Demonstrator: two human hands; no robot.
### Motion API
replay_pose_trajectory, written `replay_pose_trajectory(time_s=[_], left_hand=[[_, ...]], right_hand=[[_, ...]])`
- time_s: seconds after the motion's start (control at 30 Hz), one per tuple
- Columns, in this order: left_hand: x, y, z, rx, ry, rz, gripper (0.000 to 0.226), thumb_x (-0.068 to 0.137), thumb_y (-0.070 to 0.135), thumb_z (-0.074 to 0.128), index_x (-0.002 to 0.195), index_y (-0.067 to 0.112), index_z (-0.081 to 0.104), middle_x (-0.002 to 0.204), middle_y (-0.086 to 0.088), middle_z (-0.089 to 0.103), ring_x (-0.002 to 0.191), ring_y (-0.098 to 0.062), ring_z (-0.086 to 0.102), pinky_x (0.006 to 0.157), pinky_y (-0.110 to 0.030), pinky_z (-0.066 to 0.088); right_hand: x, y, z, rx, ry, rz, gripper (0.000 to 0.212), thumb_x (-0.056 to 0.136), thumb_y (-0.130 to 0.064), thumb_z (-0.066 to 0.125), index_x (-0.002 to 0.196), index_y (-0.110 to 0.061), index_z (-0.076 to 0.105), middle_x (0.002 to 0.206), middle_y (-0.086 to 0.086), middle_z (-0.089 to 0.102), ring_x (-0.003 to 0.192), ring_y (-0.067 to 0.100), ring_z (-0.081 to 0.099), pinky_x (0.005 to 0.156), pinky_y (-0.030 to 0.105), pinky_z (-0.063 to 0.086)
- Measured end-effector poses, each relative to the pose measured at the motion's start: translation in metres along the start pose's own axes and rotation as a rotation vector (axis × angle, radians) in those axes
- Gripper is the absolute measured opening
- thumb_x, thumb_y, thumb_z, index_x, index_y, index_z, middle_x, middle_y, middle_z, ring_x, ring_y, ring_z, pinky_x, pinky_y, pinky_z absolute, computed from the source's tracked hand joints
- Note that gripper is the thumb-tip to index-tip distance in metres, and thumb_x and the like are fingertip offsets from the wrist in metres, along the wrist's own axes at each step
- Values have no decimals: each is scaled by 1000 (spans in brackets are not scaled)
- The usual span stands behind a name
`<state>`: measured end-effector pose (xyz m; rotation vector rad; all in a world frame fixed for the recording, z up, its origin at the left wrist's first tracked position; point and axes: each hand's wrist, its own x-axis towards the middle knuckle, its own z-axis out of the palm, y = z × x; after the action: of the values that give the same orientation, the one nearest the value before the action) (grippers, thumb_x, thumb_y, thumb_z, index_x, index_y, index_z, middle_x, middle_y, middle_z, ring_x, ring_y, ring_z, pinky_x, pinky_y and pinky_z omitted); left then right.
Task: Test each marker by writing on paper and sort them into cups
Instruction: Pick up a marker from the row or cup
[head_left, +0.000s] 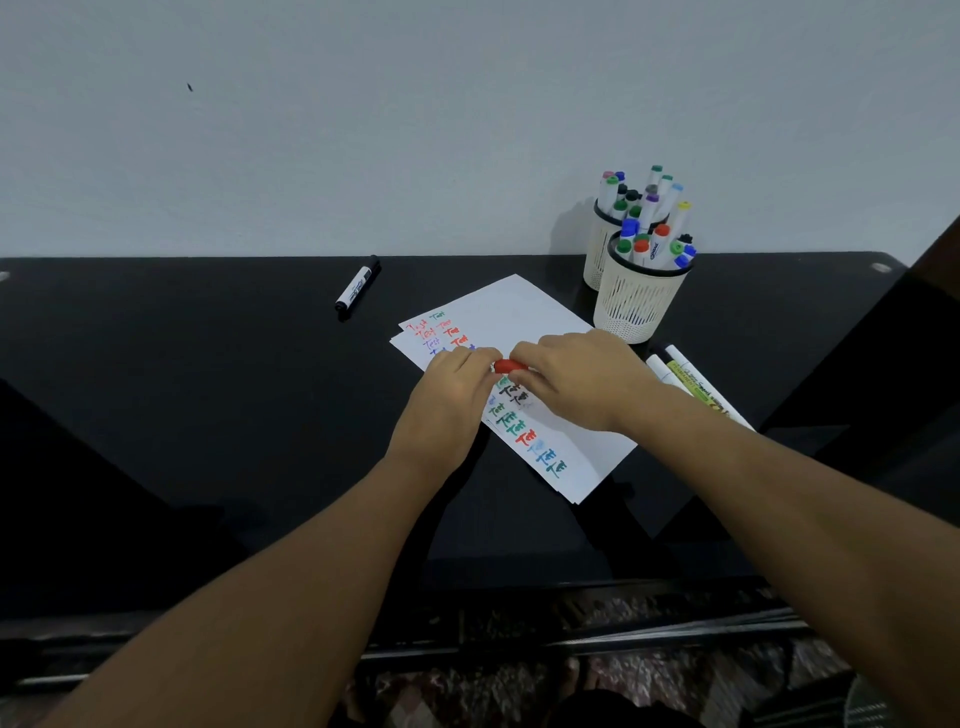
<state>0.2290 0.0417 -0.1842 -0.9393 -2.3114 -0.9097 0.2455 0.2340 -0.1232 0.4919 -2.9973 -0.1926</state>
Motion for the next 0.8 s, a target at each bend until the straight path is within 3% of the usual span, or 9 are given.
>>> replay_pose_trajectory(time_s=[0.13, 0.3, 0.4, 0.47, 0.53, 0.6, 0.7, 0.77, 0.8], left_hand=[[0, -3, 3, 13, 27, 24, 21, 102, 13, 53, 117, 4, 65, 104, -10, 67, 91, -30, 60, 74, -45, 56], [0, -7, 4, 85, 18, 190, 19, 93, -1, 67, 112, -2, 68, 108, -10, 70, 92, -29, 62, 80, -47, 55], [1, -6, 3, 69, 16, 162, 15, 97, 2, 61, 110, 2, 68, 105, -7, 69, 90, -27, 59, 80, -43, 52], [1, -5, 4, 29, -6, 58, 15, 102, 10, 57, 113, 6, 67, 104, -5, 68, 91, -25, 57, 80, -41, 50], [1, -6, 4, -23, -26, -140, 18, 104, 18, 56, 117, 10, 65, 103, -3, 66, 95, -21, 53, 80, -40, 50], [1, -7, 6, 12, -13, -225, 20, 103, 21, 58, 119, 11, 63, 105, -3, 63, 97, -19, 50, 82, -37, 50], [1, -9, 8, 74, 13, -279, 20, 98, 23, 63, 113, 10, 63, 103, -3, 59, 96, -19, 46, 80, -35, 49], [0, -9, 8, 105, 14, -339, 15, 94, 23, 65, 103, 11, 63, 99, -2, 54, 94, -20, 42, 77, -39, 50], [-1, -9, 8, 120, 7, -372, 14, 93, 24, 65, 99, 12, 63, 98, -1, 52, 93, -20, 41, 77, -40, 50]], right_hand=[[1, 0, 1, 37, -26, 12, 35, 110, -51, 27, 122, -28, 50, 89, -4, 56, 83, 18, 57, 58, 31, 33], [-10, 1, -3, 28, -36, 58, 41, 106, -63, 21, 109, -34, 51, 70, -8, 52, 63, 12, 52, 51, 30, 30], [-10, 0, -1, -38, 2, 96, 45, 103, -68, 19, 112, -38, 51, 69, -7, 54, 65, 18, 56, 52, 30, 36], [-7, -1, -1, -24, 19, 98, 45, 105, -65, 21, 128, -39, 48, 84, -6, 65, 76, 21, 63, 57, 32, 42], [-6, 1, -5, 125, 14, 136, 43, 108, -51, 27, 148, -33, 32, 101, -1, 66, 85, 23, 64, 63, 36, 44], [-7, 3, -9, 335, 30, 183, 41, 108, -29, 34, 147, -31, 25, 102, 3, 61, 79, 22, 60, 66, 39, 46], [-10, 5, -9, 584, 51, 226, 31, 105, -12, 35, 125, -33, 48, 107, 7, 63, 86, 22, 64, 74, 39, 53], [-12, 3, -5, 881, 65, 347, 33, 105, -12, 37, 111, -28, 64, 113, 1, 66, 99, 18, 69, 75, 26, 56], [-14, 2, -3, 1039, 72, 411, 35, 104, -12, 38, 110, -29, 67, 112, -1, 68, 101, 15, 70, 80, 27, 58]])
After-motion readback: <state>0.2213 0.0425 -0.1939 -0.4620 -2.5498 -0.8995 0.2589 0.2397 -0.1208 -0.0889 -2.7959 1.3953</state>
